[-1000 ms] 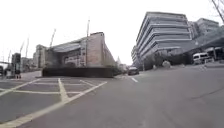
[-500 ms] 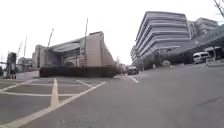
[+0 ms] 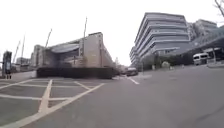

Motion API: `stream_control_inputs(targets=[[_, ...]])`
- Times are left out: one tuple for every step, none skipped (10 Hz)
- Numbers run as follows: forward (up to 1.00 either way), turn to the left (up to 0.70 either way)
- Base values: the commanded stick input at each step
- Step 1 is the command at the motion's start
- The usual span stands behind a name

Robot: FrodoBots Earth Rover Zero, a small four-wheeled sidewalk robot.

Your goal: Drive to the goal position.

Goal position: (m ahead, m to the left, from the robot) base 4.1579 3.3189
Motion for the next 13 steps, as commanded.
stream_control_inputs(targets=[[0.70, 0.00], [0.70, 0.00], [0.70, 0.00], [0.70, 0.00], [0.70, -0.09], [0.70, -0.14], [0.70, -0.14], [0.70, -0.14], [0.70, -0.14], [0.70, -0.06], [0.70, 0.00], [0.70, 0.00], [0.70, 0.00]])
